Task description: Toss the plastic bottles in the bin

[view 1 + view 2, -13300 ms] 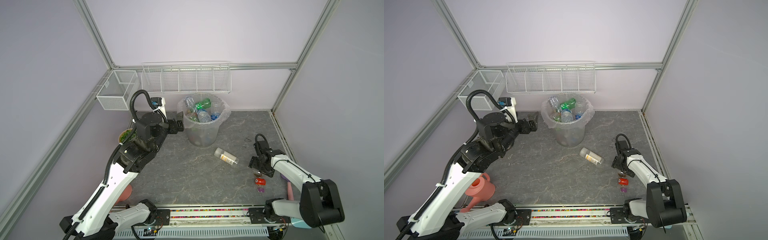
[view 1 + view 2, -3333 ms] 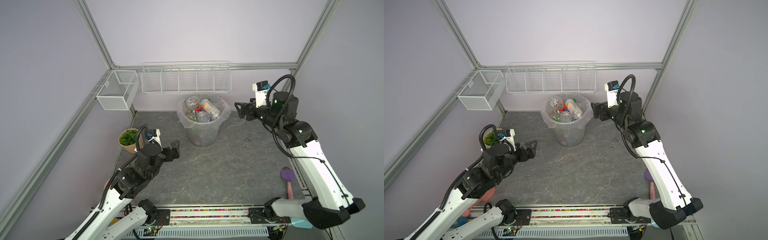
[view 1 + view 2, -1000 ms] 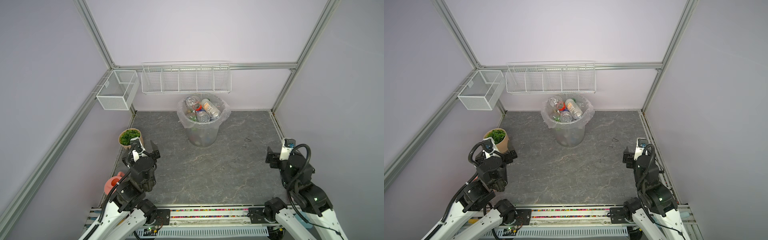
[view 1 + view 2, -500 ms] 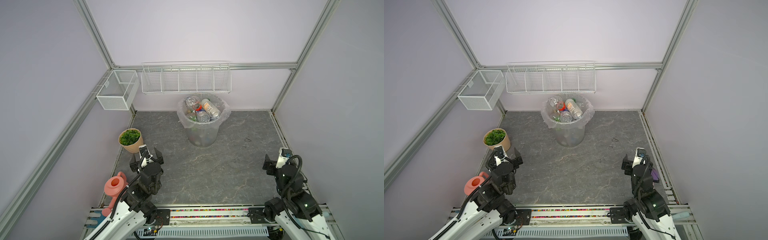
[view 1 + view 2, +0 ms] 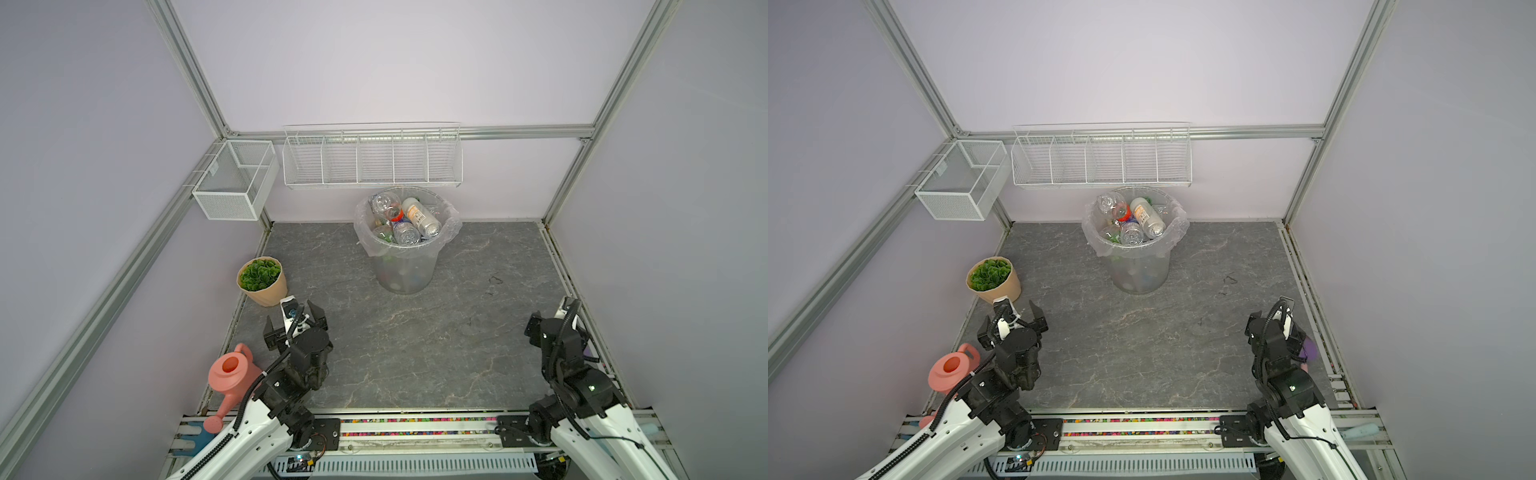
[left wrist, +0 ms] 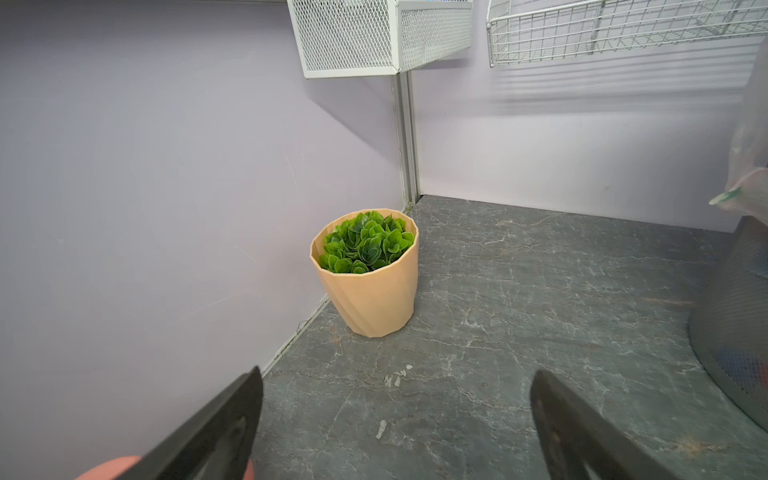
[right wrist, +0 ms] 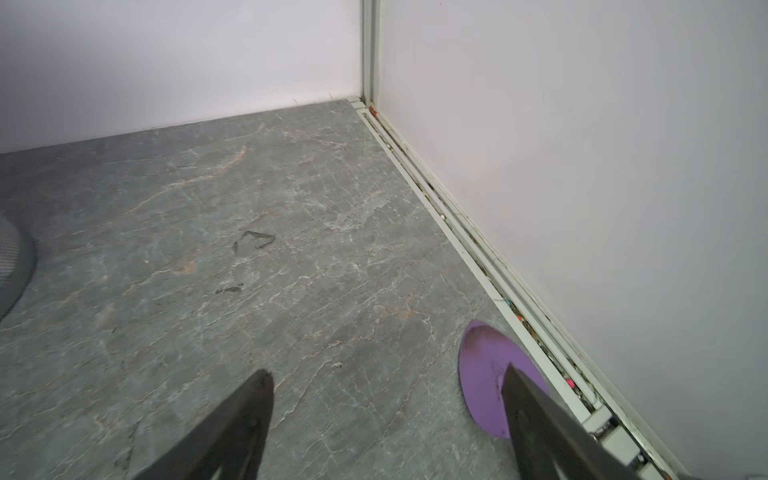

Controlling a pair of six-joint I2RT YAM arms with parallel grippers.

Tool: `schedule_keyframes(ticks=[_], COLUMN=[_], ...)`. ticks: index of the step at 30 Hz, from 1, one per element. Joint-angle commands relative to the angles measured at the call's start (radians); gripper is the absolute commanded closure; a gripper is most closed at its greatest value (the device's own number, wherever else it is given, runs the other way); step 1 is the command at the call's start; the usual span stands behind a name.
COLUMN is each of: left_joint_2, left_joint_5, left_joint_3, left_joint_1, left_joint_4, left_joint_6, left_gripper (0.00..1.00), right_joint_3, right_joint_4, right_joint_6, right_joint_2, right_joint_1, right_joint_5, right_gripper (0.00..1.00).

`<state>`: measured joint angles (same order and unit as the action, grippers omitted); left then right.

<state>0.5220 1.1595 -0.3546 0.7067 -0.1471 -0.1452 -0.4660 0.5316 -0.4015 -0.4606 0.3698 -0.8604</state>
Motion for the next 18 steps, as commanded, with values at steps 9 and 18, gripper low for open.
schedule_keyframes(ticks=[9,18], left_joint_2=[0.036,0.05], left_joint_5=[0.065,0.091], left_joint_3=[0.043,0.068], left_joint_1=[-0.007,-0.007], left_joint_4=[0.047,0.052], left_joint_6=[-0.02,-0.042], left_gripper=[0.0,0.0], right_joint_3=[0.127,0.184], right_joint_4=[-0.118,-0.187], right_joint_6=[0.111,0.207], right_joint_2=[0.029,0.109], right_joint_1=[-0.003,-0.003], right_joint_5=[-0.02,0.075], right_gripper=[0.11,0.12])
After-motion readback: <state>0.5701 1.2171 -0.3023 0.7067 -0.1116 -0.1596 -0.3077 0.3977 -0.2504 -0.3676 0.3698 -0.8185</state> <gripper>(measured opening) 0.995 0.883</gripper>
